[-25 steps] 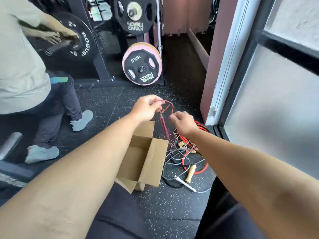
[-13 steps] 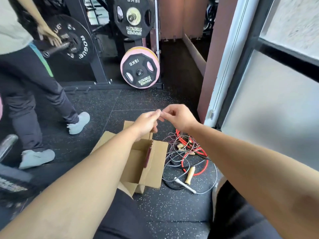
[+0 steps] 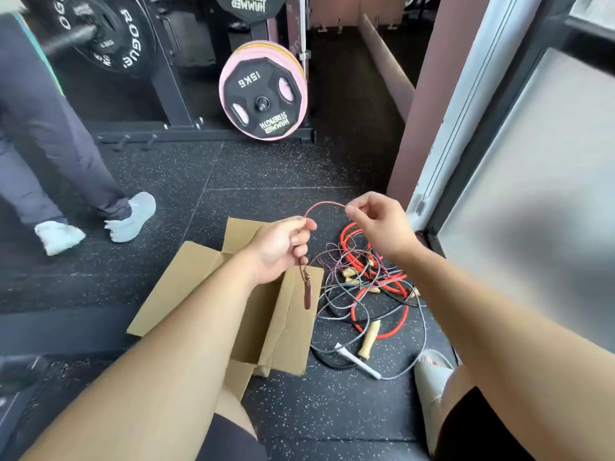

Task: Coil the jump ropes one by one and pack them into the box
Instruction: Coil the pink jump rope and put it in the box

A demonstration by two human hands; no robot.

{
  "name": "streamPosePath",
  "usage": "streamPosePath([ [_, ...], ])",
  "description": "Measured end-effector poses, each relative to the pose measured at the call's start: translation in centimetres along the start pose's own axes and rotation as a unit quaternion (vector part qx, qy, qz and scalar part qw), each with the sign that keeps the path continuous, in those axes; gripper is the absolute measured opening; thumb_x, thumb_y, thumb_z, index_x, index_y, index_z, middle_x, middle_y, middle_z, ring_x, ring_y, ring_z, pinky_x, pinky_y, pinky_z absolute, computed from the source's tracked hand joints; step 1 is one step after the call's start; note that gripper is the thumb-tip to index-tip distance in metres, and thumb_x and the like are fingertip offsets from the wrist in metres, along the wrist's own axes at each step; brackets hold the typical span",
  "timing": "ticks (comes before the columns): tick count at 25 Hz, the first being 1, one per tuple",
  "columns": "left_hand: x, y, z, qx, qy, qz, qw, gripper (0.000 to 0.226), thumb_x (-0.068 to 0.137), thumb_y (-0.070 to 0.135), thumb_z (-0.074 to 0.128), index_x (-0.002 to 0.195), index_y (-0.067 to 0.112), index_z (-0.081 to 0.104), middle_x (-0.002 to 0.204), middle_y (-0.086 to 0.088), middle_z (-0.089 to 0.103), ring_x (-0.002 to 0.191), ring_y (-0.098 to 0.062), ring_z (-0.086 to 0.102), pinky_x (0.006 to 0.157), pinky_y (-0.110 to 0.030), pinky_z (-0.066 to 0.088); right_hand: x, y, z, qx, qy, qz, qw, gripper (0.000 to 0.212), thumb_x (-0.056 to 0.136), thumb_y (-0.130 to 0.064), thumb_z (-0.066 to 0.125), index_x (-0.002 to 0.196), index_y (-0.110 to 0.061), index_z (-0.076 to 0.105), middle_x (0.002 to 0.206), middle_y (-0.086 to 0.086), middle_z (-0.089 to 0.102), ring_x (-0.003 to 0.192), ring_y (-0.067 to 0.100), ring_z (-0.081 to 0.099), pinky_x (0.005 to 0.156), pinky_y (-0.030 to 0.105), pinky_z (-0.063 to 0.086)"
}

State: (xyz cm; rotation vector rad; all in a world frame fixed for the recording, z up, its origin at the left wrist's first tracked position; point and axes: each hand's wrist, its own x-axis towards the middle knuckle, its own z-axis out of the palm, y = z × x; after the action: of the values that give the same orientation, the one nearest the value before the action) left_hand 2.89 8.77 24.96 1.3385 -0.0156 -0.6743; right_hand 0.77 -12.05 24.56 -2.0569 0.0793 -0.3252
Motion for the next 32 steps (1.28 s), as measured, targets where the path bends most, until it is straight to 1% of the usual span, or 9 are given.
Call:
streamPosePath([
  [3, 0.8, 1.1, 0.6, -0.089, -0.019, 0.003, 0.996, 0.026, 0.105, 0.024, 0.036, 0.090, 0.018, 0.056, 0.062, 0.006, 0.043, 0.056, -0.012, 0.041, 0.065, -0.031, 0.038, 0.6, -0.2, 1.8, -0.119, -0.043, -0.035, 0.991, 0.009, 0.094, -0.017, 0.058, 0.095, -0.020, 0.066, 0.080, -0.002, 0.068, 0.071, 0.015, 0.061, 0.071, 0.030, 0.049],
  [5, 1.4, 1.5, 0.9, -0.085, 0.003, 0.041, 0.996, 0.024, 0.106, 0.023, 0.040, 0.097, 0.017, 0.061, 0.073, 0.004, 0.059, 0.064, -0.013, 0.054, 0.068, -0.031, 0.047, 0.7, -0.1, 3.2, -0.159, -0.102, -0.099, 0.977, 0.025, 0.090, -0.004, 0.052, 0.108, -0.012, 0.068, 0.095, 0.012, 0.072, 0.088, 0.029, 0.066, 0.081, 0.033, 0.047],
  [7, 2.0, 1.4, 1.1, -0.002, 0.065, 0.104, 0.992, 0.023, 0.105, 0.022, 0.044, 0.103, 0.017, 0.066, 0.090, 0.004, 0.071, 0.072, -0.011, 0.061, 0.071, -0.026, 0.051, 0.5, -0.1, 4.5, -0.174, -0.145, -0.167, 0.960, 0.029, 0.090, 0.001, 0.049, 0.108, -0.007, 0.070, 0.092, 0.018, 0.066, 0.089, 0.037, 0.063, 0.080, 0.038, 0.044],
  [11, 2.8, 1.2, 1.0, 0.195, 0.164, 0.212, 0.943, 0.022, 0.105, 0.018, 0.046, 0.104, 0.014, 0.068, 0.094, 0.007, 0.074, 0.086, -0.010, 0.067, 0.068, -0.015, 0.050, 1.1, -0.9, 5.1, -0.231, -0.179, -0.177, 0.940, 0.030, 0.092, -0.010, 0.052, 0.109, -0.022, 0.073, 0.091, 0.004, 0.074, 0.086, 0.031, 0.065, 0.076, 0.040, 0.053],
  [17, 2.5, 0.8, -0.1, 0.446, 0.203, 0.213, 0.845, 0.036, 0.102, 0.044, 0.038, 0.092, 0.027, 0.068, 0.084, 0.009, 0.071, 0.084, -0.014, 0.064, 0.076, -0.031, 0.047, -0.2, -2.4, 3.8, -0.187, -0.187, -0.160, 0.951, 0.007, 0.089, -0.021, 0.064, 0.095, -0.025, 0.065, 0.079, -0.007, 0.072, 0.075, 0.019, 0.065, 0.073, 0.038, 0.054],
  [23, 1.9, 0.2, 1.3, 0.263, 0.066, 0.154, 0.950, 0.043, 0.108, 0.028, 0.035, 0.076, 0.022, 0.063, 0.070, 0.011, 0.066, 0.073, -0.005, 0.059, 0.077, -0.029, 0.049, -1.7, -2.3, 2.9, -0.051, -0.145, -0.230, 0.961, 0.018, 0.085, -0.009, 0.076, 0.093, -0.011, 0.060, 0.073, -0.006, 0.064, 0.062, 0.009, 0.056, 0.063, 0.020, 0.045],
  [27, 1.7, 0.1, 1.9, 0.188, 0.028, 0.105, 0.976, 0.038, 0.108, 0.028, 0.039, 0.080, 0.011, 0.060, 0.063, 0.001, 0.060, 0.054, -0.017, 0.053, 0.061, -0.029, 0.045, -2.1, -2.6, 2.2, -0.059, -0.081, -0.263, 0.960, 0.026, 0.080, -0.017, 0.084, 0.089, -0.016, 0.060, 0.085, -0.007, 0.056, 0.073, -0.009, 0.050, 0.067, 0.007, 0.035],
  [29, 1.4, -0.1, 2.1, 0.149, 0.002, 0.073, 0.986, 0.034, 0.107, 0.034, 0.040, 0.084, 0.013, 0.056, 0.052, 0.006, 0.046, 0.045, -0.013, 0.038, 0.060, -0.030, 0.040, -1.5, -2.3, 1.4, -0.053, -0.078, -0.217, 0.972, 0.028, 0.079, -0.023, 0.085, 0.087, -0.023, 0.058, 0.085, -0.009, 0.058, 0.073, -0.008, 0.052, 0.065, 0.008, 0.037],
  [32, 1.2, 0.2, 2.2, 0.129, -0.019, 0.045, 0.990, 0.038, 0.107, 0.033, 0.034, 0.083, 0.011, 0.055, 0.047, 0.010, 0.029, 0.042, -0.008, 0.024, 0.060, -0.026, 0.036, -0.5, -1.1, 0.0, -0.017, -0.163, -0.102, 0.981, 0.016, 0.088, -0.025, 0.077, 0.089, -0.017, 0.063, 0.075, -0.011, 0.065, 0.060, 0.002, 0.056, 0.062, 0.022, 0.048],
])
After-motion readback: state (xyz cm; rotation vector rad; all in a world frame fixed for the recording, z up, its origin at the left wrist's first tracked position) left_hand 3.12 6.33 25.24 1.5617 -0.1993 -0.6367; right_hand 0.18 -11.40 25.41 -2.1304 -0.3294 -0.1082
